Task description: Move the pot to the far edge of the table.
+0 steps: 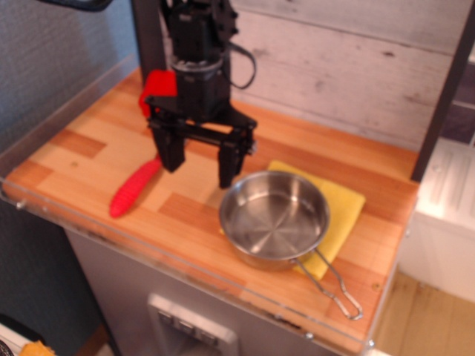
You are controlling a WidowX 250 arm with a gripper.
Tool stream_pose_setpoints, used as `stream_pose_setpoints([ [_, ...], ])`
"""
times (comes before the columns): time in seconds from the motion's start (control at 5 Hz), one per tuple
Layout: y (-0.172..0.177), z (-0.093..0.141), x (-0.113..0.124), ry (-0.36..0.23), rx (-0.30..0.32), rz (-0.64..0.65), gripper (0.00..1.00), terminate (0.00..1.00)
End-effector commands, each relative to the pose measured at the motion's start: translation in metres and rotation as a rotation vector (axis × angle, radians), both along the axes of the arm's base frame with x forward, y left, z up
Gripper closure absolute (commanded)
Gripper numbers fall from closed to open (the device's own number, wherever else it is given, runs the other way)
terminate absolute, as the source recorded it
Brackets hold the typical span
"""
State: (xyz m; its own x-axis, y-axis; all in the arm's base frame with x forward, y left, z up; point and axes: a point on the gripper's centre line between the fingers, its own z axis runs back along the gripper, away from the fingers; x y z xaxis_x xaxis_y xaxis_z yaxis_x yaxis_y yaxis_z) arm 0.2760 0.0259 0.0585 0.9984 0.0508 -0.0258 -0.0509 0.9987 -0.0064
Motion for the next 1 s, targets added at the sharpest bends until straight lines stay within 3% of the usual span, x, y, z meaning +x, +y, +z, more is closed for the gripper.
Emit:
stream_pose_setpoints([
  [0.0, -0.003, -0.024, 0.012, -0.077, 0.019, -0.080, 0.00, 0.00],
  [0.2, -0.007, -0.028, 0.014, -0.085, 0.016, -0.109, 0.00, 0.00],
  [0.4, -0.013, -0.027, 0.015, -0.096, 0.028, -0.144, 1.00, 0.00],
  [0.8, -0.021, -0.016, 0.011, -0.118, 0.040, -0.169, 1.00, 0.00],
])
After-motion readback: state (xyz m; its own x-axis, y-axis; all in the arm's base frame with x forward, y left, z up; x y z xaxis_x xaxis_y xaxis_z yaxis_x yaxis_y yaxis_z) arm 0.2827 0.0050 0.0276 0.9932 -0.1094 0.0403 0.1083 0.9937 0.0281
